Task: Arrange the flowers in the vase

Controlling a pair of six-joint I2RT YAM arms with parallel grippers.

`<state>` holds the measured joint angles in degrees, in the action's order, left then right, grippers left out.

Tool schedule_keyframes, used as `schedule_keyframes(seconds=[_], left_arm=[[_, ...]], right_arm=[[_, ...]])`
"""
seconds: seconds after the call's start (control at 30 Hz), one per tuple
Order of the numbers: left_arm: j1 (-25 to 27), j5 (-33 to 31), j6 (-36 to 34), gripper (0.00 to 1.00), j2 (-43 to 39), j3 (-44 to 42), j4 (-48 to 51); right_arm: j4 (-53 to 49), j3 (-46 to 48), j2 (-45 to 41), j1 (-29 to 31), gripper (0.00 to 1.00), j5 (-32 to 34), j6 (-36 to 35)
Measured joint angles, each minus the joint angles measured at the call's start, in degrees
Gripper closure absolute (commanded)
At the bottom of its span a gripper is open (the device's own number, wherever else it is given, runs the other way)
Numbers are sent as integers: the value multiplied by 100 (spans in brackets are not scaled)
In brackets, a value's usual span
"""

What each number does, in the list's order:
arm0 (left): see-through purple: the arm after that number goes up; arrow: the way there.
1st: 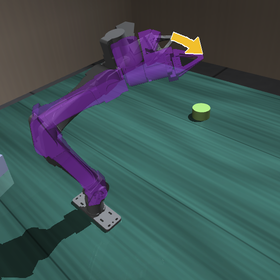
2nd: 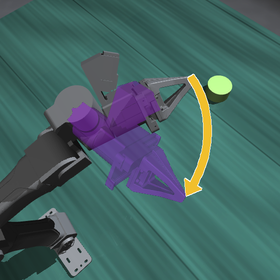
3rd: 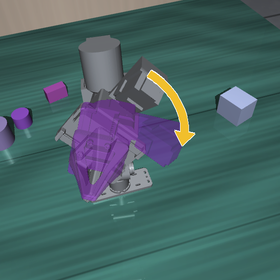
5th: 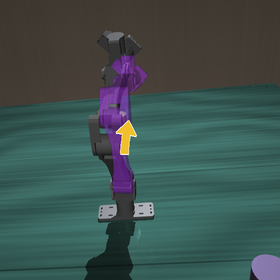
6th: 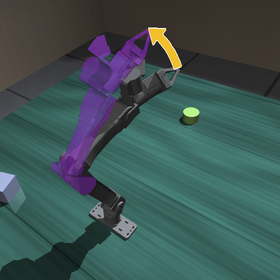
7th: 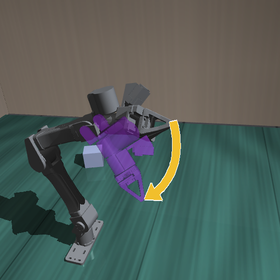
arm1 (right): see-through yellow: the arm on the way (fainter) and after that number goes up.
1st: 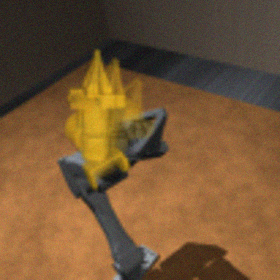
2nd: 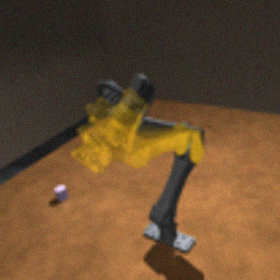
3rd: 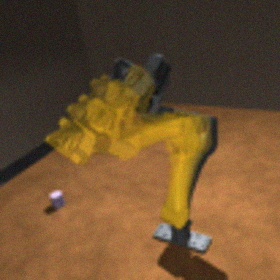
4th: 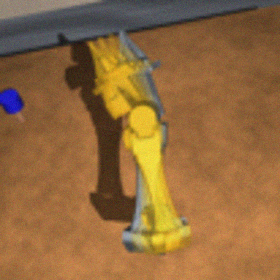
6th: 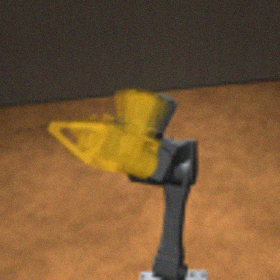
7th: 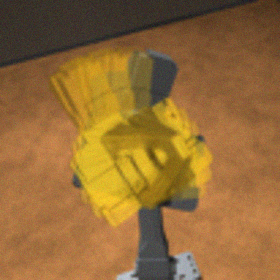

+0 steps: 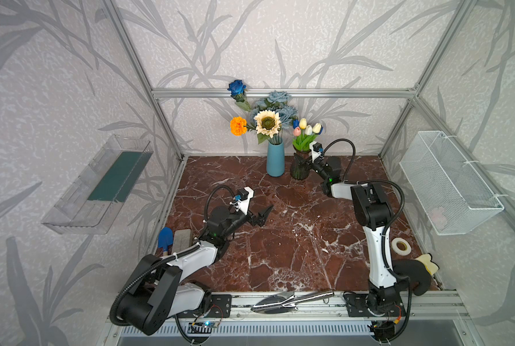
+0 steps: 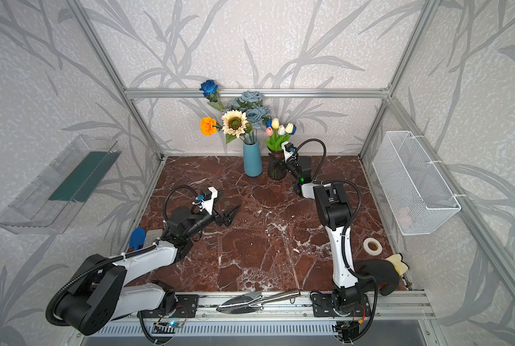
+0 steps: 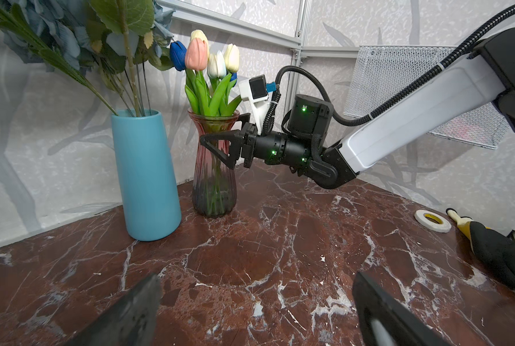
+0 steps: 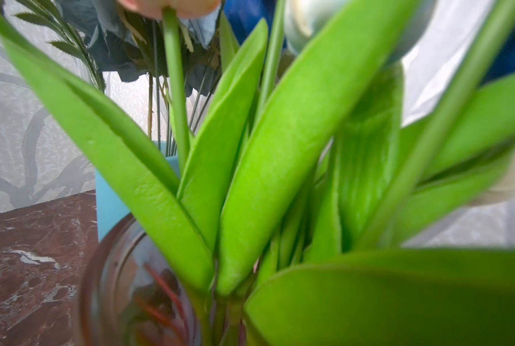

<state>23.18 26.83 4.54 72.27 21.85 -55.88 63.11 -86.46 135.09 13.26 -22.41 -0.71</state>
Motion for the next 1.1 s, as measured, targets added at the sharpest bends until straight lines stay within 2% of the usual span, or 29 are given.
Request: schedule_keyframes(seconds=[0.1,0.2,0.37,0.5,0.6,0.67,0.77,0.83,0.97,1.1], left_arm=[[0,-28,4,1,-9,39,-2],[0,-103,4,0,-59,46,15],[-2,-459,-11,0,-216,46,63],[-4,-1320,-105,0,-426,-90,-28],[-11,-2459,-232,0,-575,-306,-76],[-44,-3497,-334,0,-610,-330,68],[-223,-4708,-459,0,-629,-315,426],[-450,-5226,-516,0,-588,-315,656],[-914,-5899,-610,0,-142,-339,697],[-1198,-6072,-726,0,675,-579,85]], right_arm=[[181,94,-15,-11,1,44,2],[411,584,-197,-44,1,74,26],[931,2151,-1003,-96,1,140,22],[1104,3482,-2179,-50,1,260,-199],[1294,4411,-3281,337,1,966,-579],[1436,4972,-3943,813,1,1674,-929],[1491,5687,-4675,1526,1,2767,-1460],[1255,6041,-5056,1738,1,3401,-1714],[92,6465,-5899,1703,1,4557,-1845],[-944,6728,-6662,1292,0,4892,-1567]])
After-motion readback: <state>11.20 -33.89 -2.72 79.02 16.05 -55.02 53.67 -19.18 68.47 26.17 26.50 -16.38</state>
